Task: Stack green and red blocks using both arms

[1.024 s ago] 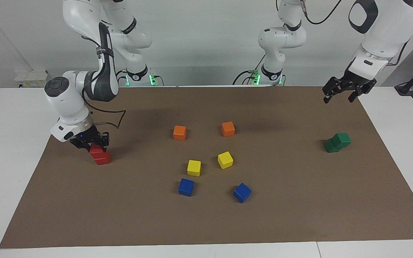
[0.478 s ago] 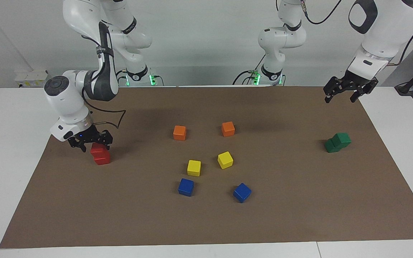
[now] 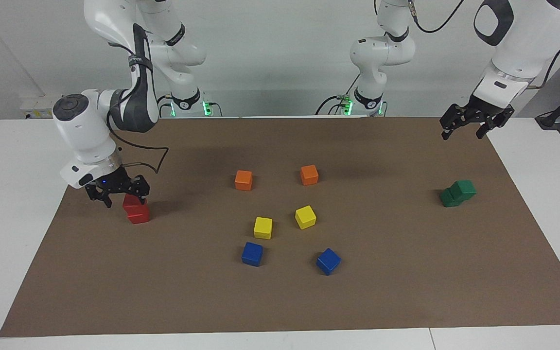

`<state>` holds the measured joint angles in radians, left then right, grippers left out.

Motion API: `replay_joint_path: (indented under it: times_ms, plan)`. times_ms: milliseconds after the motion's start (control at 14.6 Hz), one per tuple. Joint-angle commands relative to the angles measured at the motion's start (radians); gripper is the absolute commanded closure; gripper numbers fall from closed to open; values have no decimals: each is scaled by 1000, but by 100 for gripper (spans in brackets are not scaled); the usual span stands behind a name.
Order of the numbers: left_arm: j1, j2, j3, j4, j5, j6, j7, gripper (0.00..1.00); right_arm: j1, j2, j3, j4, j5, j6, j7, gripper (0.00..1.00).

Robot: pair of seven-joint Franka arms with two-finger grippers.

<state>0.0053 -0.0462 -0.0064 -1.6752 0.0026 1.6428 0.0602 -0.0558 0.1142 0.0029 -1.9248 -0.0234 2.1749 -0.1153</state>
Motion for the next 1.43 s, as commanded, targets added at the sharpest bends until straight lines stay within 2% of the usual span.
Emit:
replay_joint_path:
  times_ms: [0,410,751,888,1365]
  plan:
    - [-7,-3,5,5,23,3,10,0,23,-45,3,70,7,-119,58,0]
    - [-7,-6,5,5,23,3,10,0,27,-158,2,92,8,-299,59,0]
    - [-7,-6,5,3,23,2,10,0,22,-157,2,251,10,-541,59,0]
    - [-7,-7,5,3,23,2,10,0,22,-139,0,299,8,-572,63,0]
    - [-7,-6,5,3,23,2,9,0,20,-133,0,331,7,-604,65,0]
